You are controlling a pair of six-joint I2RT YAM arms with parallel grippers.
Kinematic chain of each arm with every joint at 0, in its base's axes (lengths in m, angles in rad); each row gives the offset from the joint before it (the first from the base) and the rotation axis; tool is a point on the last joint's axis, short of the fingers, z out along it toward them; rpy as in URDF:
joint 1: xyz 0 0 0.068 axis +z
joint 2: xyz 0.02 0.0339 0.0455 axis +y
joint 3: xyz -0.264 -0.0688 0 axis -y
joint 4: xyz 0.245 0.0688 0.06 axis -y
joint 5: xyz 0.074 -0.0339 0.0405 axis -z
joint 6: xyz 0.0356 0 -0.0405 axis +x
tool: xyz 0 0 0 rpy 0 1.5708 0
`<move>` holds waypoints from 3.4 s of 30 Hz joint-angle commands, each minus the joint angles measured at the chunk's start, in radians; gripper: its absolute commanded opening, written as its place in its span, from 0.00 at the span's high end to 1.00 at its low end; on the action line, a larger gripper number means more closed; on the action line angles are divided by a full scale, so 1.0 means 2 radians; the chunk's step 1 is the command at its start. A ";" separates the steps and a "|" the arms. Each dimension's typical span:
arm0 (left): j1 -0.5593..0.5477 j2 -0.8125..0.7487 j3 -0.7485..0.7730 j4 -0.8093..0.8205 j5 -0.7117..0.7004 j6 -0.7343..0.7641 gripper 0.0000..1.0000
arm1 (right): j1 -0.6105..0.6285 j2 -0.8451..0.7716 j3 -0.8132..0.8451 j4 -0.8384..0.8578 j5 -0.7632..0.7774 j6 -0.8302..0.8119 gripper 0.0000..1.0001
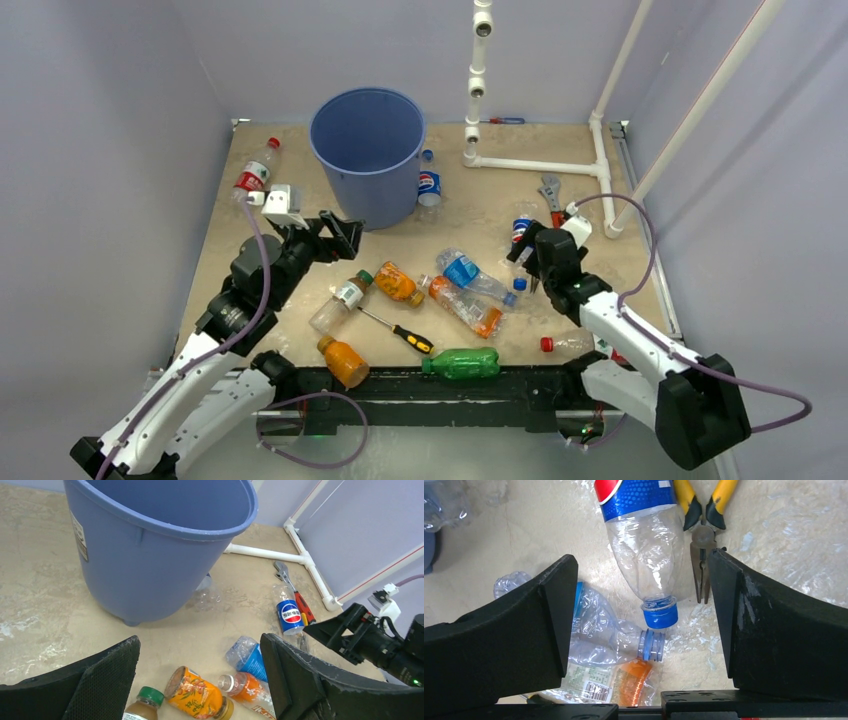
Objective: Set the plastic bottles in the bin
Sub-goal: Pick up the plastic bottle at the center of the board, then place the plastic bottle in the trash bin.
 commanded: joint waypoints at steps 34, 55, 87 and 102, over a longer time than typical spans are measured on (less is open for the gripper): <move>-0.003 0.009 0.014 -0.001 0.038 -0.020 0.12 | -0.006 0.139 0.062 0.060 -0.061 -0.046 0.51; -0.002 -0.012 -0.045 0.222 0.296 -0.042 0.01 | 0.177 -0.145 -0.004 0.233 -0.423 -0.178 0.64; -0.002 0.020 -0.075 0.323 0.435 -0.068 0.59 | 0.314 -0.096 0.006 0.288 -0.328 -0.217 0.68; -0.003 0.024 -0.052 0.386 0.401 -0.115 1.00 | 0.314 -0.190 -0.013 0.289 -0.305 -0.149 0.01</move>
